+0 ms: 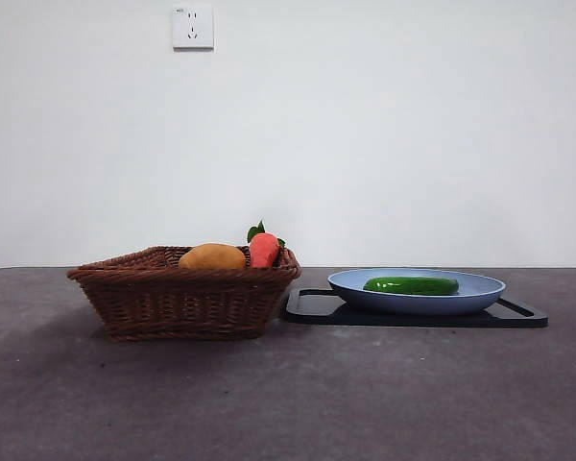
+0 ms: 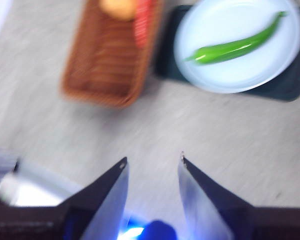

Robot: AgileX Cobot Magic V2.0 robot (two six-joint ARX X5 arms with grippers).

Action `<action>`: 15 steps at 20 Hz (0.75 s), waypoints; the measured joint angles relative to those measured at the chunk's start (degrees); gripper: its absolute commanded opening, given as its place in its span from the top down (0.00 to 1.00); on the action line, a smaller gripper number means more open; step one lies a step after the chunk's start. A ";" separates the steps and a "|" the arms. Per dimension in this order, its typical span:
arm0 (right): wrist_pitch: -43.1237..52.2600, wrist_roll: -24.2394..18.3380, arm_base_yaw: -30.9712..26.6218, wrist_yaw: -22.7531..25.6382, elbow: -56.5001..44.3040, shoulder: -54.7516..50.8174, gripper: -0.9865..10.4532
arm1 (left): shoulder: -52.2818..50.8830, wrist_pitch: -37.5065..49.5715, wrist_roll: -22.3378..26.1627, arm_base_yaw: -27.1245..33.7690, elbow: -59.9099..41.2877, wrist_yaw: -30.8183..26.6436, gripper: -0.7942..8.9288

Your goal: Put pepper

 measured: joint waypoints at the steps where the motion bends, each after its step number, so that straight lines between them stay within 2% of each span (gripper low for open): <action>1: -1.84 0.00 1.29 0.02 0.00 -1.84 0.77 | 0.00 0.00 0.00 0.00 0.00 0.00 0.65; 3: -6.99 -0.07 3.06 0.83 0.00 -4.66 0.83 | 0.00 -0.02 0.00 0.00 0.00 0.00 0.66; 4: -8.35 -0.33 3.63 2.36 -0.04 -5.70 0.87 | 0.00 -0.02 0.00 0.00 0.00 0.00 0.70; 5: -8.35 -0.57 3.96 2.93 -0.02 -6.38 0.90 | 0.00 -0.02 0.00 0.00 0.00 0.00 0.75; 7: -8.35 -1.64 4.33 3.04 -0.02 -7.39 0.91 | 0.00 -0.04 0.00 0.00 0.00 0.02 0.90; 15: -8.33 -2.19 4.37 2.99 -0.02 -7.52 0.90 | 0.00 -0.04 -0.37 0.00 0.00 0.00 0.91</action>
